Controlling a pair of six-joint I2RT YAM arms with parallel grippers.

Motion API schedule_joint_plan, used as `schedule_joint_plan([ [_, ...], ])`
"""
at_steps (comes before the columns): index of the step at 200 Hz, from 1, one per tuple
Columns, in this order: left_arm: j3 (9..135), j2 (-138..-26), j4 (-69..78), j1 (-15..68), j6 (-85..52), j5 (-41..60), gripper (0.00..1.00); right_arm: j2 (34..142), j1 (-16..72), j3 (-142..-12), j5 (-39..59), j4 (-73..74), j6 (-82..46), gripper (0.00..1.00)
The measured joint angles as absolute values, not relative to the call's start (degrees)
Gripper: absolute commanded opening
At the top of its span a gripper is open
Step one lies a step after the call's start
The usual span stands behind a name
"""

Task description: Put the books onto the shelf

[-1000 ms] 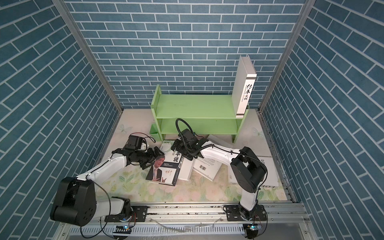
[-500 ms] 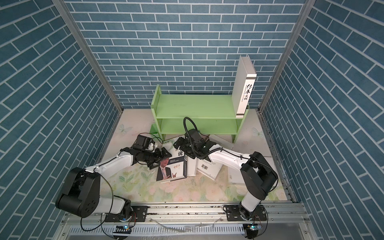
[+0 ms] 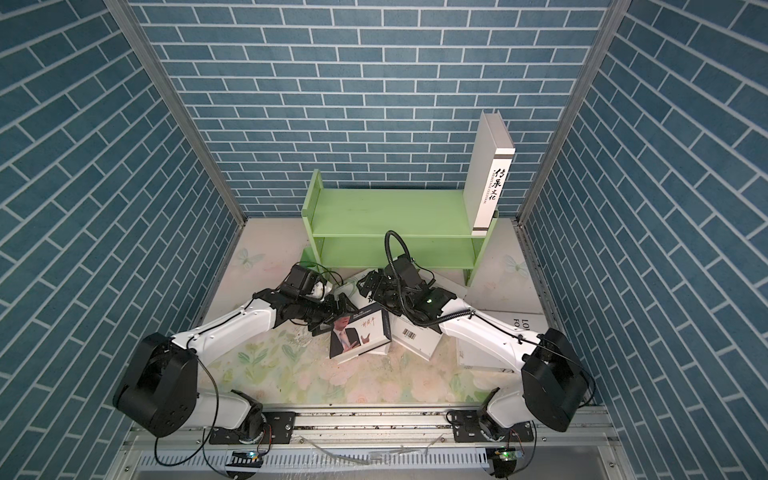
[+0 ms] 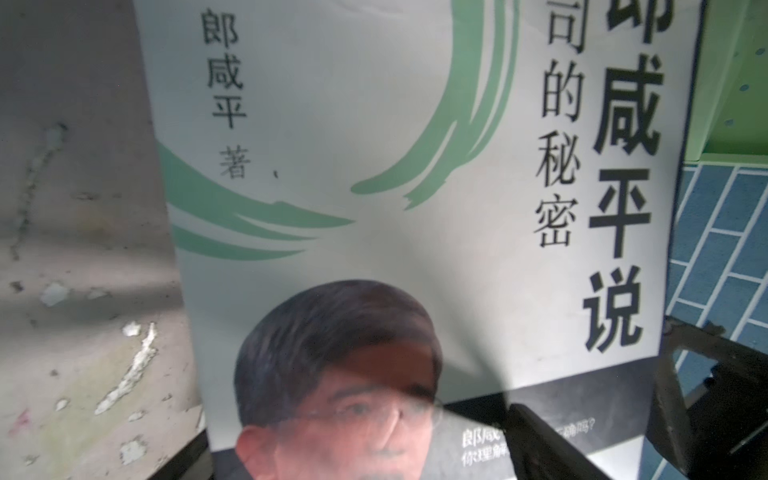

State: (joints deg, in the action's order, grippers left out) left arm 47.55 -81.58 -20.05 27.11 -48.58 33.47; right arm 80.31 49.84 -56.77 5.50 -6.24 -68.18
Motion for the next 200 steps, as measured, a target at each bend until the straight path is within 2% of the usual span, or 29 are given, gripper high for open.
schedule_joint_plan([
  [77, 52.14, -86.3, -15.66, 35.09, -50.98, 32.08, 0.99, 65.84, 50.19, -45.41, 0.78, -14.85, -69.84, 0.98],
  [134, 52.86, -87.39, -12.34, 36.4, -53.49, 31.81, 0.99, 56.84, 46.5, -41.69, -1.17, -20.64, -69.82, 0.98],
  [167, 53.8, -88.36, -11.46, 36.4, -53.87, 31.81, 0.99, 48.6, 41.17, -33.76, 0.95, -18.79, -69.87, 0.98],
  [200, 54.41, -89.45, -11.22, 36.53, -54.19, 31.79, 0.99, 48.69, 39.18, -29.41, 5.65, -15.35, -69.54, 0.98],
])
